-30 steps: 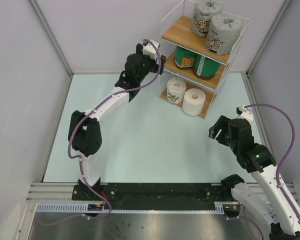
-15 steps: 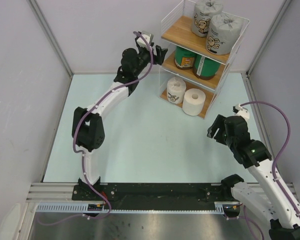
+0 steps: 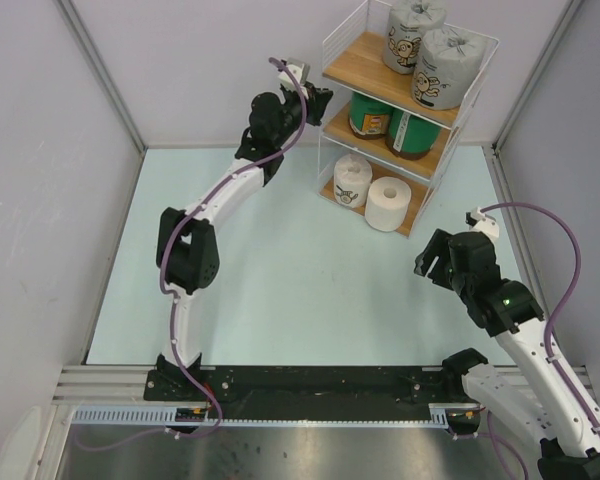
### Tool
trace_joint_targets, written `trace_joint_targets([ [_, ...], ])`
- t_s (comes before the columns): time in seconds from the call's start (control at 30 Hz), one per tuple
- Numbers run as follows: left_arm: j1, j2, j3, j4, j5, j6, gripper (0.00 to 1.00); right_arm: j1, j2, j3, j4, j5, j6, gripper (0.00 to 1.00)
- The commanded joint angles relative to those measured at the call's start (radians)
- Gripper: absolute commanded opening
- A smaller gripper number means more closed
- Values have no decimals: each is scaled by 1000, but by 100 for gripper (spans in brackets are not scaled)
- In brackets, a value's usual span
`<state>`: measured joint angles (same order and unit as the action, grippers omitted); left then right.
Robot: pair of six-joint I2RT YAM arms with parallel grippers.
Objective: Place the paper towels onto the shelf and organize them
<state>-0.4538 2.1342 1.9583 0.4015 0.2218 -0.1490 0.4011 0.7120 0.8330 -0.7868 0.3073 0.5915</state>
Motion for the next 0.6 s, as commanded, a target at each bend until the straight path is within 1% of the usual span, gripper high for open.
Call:
trace_joint_targets([
  [0.0, 9, -39, 18, 20, 34, -30, 12, -5, -16, 17, 41, 18, -9, 74],
  [0.03, 9, -49, -10, 20, 37, -31, 8, -5, -26, 18, 47, 26, -15, 74],
  [0.07, 9, -71, -25, 22, 36, -32, 0, -5, -32, 17, 53, 27, -21, 74],
  [0.23, 9, -158, -157, -3, 4, -49, 0, -4, -57, 49, 136, 27, -68, 74],
  [0.27, 9, -196, -179, -9, -4, -52, 0, -5, -54, 58, 147, 26, -78, 74],
  [0.3, 9, -213, -237, -3, -16, -63, 0, -5, -54, 66, 164, 38, -88, 74],
  [0.4, 10, -296, -344, 3, -25, -81, 0, -5, -48, 87, 204, 74, -127, 74],
  [0.57, 9, -419, -449, -64, -51, -83, 0, -5, -26, 103, 294, 111, -215, 74],
])
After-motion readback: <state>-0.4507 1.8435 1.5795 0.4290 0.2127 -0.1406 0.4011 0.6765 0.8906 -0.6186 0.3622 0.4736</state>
